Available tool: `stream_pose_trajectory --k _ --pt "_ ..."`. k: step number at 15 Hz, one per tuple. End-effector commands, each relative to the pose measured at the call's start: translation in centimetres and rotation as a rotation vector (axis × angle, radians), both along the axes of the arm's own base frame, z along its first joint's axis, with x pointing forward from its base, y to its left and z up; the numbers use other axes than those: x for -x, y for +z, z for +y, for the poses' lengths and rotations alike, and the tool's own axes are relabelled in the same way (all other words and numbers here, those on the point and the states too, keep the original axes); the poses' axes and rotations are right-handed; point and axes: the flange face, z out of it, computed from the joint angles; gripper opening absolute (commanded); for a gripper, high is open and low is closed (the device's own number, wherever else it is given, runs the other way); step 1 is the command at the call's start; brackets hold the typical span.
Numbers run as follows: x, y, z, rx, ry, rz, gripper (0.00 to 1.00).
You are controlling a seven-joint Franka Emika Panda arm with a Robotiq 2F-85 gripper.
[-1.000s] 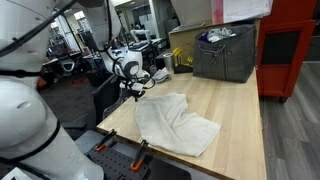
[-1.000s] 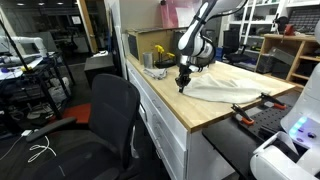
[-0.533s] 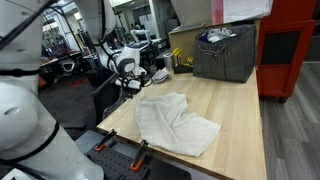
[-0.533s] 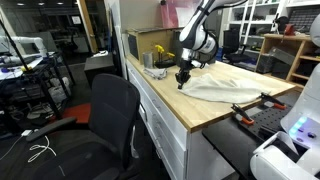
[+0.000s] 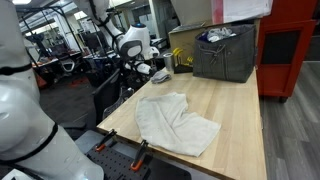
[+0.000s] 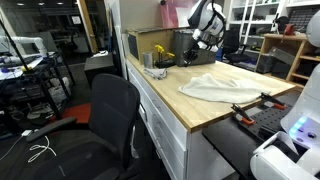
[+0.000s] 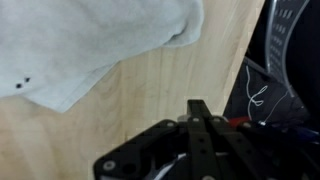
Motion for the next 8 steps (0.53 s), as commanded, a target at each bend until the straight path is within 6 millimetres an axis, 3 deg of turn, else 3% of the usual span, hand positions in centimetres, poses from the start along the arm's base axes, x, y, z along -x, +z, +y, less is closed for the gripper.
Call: stream_pose_trajectory --k 1,4,8 --pt "-2.3 -1.3 -3.6 0.071 -0.109 -0.058 0.0" --pt "-4.3 -4.3 -6.3 0.137 -0.198 -0.06 0.0" --pt "-6.2 -8.1 -7.1 0.186 -0.266 -0.01 0.0"
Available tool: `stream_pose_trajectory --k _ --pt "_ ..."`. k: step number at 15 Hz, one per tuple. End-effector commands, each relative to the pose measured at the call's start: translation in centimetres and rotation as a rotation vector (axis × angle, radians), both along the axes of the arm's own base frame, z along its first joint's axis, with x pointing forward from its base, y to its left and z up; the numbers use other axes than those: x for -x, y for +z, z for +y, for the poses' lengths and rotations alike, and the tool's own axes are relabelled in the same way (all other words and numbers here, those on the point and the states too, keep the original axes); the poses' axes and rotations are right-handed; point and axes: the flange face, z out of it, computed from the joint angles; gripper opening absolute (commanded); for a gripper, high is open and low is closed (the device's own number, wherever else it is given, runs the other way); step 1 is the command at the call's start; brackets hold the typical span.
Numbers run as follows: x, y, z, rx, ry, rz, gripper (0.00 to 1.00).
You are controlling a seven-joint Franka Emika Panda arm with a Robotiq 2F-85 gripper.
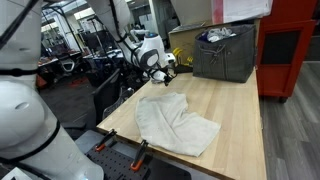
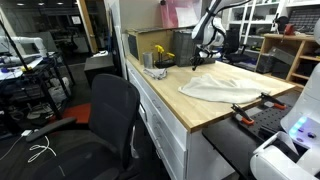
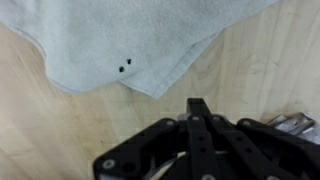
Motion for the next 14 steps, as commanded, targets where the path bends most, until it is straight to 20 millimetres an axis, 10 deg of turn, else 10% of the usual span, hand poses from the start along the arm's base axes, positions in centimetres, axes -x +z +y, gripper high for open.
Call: stream_pose_trajectory --k 1,14 --pt "-2.3 -2.8 0.1 0.039 -0.054 0.008 0.0" --pt "-3.4 -8.8 0.5 0.155 -0.079 0.095 0.0"
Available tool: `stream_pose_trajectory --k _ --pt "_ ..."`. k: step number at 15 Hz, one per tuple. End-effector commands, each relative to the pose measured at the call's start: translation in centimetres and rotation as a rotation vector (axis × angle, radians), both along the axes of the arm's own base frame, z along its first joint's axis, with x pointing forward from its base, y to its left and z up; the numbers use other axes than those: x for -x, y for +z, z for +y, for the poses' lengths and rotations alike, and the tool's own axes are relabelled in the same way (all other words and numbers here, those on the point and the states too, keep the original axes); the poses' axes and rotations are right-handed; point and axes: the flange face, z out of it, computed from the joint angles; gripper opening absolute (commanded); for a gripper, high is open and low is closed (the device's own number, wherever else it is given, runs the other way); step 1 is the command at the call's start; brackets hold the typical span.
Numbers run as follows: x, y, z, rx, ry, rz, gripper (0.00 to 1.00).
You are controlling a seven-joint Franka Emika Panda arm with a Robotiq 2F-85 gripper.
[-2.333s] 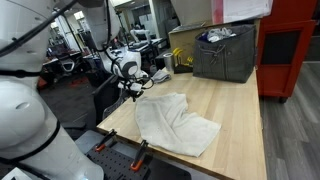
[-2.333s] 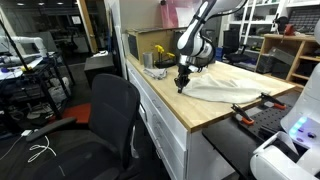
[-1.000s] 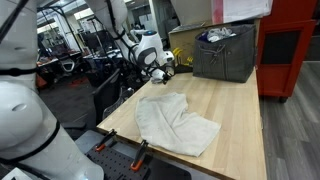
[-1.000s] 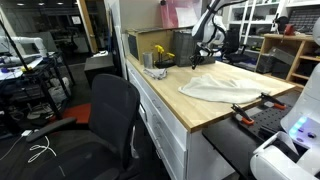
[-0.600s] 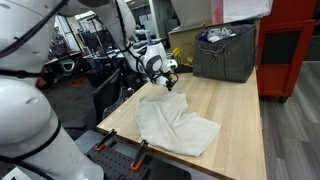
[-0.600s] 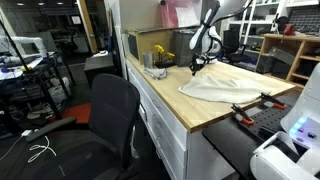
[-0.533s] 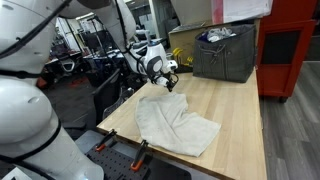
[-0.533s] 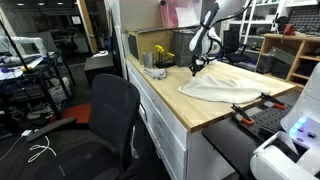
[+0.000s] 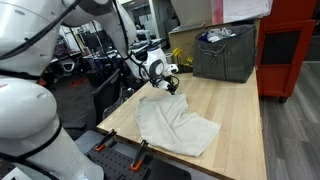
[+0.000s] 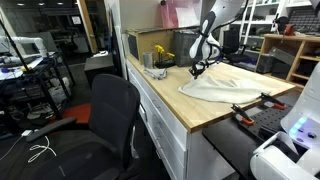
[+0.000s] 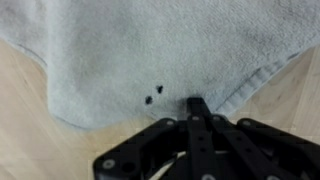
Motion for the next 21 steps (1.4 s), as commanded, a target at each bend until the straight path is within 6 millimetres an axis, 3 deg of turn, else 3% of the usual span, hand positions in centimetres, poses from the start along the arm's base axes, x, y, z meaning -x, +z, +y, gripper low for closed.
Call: stream_pose_trajectory --k 1,7,14,21 --pt "-1.2 -1.4 0.9 -0.01 -0.023 0.018 0.0" --pt "-2.0 -2.1 3.7 -0.063 -0.011 0.023 0.0" --pt "-1.9 -3.1 8.4 -0.18 0.004 0.038 0.0" --pt "-1.6 -2.5 12.9 -0.306 0.014 0.043 0.0"
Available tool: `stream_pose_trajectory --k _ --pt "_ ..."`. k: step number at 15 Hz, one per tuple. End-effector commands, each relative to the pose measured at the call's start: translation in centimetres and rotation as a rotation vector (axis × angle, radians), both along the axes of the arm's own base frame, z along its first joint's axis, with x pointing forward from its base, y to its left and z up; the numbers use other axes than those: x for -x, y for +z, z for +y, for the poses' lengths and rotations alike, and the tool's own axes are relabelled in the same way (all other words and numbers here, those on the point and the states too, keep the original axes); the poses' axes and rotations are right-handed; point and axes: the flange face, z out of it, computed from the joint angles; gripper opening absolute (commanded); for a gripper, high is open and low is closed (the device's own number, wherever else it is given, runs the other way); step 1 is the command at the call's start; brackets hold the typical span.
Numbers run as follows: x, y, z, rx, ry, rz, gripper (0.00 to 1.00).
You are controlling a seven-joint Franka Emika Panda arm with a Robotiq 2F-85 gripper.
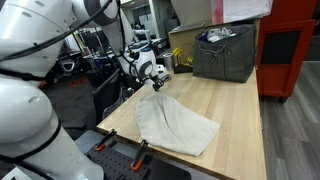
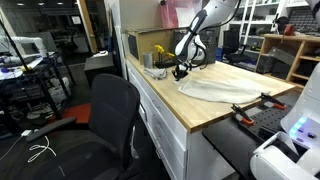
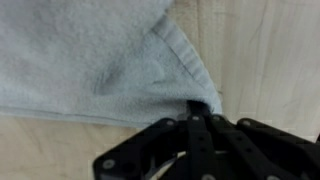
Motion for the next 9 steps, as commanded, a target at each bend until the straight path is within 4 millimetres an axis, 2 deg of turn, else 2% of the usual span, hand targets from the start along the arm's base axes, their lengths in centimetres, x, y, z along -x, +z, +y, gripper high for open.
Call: stream_pose_trajectory --k 1,6,9 --pt "0.8 -2.0 2.4 -0.069 0.013 0.062 0.0" --pt "2.7 1.2 5.7 -0.158 0.058 0.077 0.0" --pt "4.3 3.8 6.1 -0.183 0.096 0.058 0.0"
